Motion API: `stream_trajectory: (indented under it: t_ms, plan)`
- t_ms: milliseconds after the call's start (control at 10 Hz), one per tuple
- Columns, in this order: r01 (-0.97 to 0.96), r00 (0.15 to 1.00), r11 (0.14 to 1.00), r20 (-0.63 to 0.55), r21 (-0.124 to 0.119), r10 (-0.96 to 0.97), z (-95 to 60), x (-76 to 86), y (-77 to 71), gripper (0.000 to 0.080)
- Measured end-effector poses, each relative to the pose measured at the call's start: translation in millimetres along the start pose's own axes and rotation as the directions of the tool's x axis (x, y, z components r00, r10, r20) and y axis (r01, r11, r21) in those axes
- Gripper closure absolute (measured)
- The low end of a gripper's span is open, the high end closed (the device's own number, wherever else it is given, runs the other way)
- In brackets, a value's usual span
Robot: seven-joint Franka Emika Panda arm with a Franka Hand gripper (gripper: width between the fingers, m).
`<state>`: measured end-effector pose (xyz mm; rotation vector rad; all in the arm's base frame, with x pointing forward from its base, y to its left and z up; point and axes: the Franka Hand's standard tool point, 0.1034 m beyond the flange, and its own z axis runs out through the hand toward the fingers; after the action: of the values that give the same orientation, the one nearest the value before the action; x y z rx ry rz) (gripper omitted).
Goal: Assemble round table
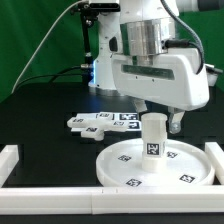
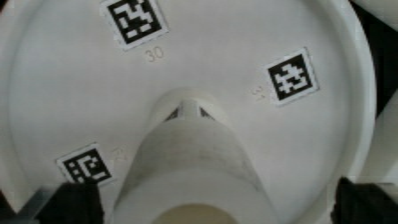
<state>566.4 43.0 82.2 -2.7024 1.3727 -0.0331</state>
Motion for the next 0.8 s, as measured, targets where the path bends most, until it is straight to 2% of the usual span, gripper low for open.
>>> stream_trajectory:
  t_ms: [100,300,500,600,700,800]
  plan:
    - [0.207,0.978,0.978,-0.010,-0.015,-0.207,-1.0,0.5,-1.6,0.0151]
    - [0.516,0.857,0.856,-0.004,-0.018,-0.516,0.7,6.8,3.0,0.0151]
    - [0.555,0.831,0.831,-0.006,-0.024,-0.556,3.5,9.0,7.0,0.0151]
    - [0.527,0.850,0.850,-0.006,-0.024,-0.527,3.6,9.0,7.1,0.0245]
    - [0.521,0.854,0.853,-0.007,-0.024,-0.521,3.6,9.2,7.2,0.0245]
    - [0.468,0.884,0.884,-0.008,-0.022,-0.468,3.7,9.0,7.1,0.0401]
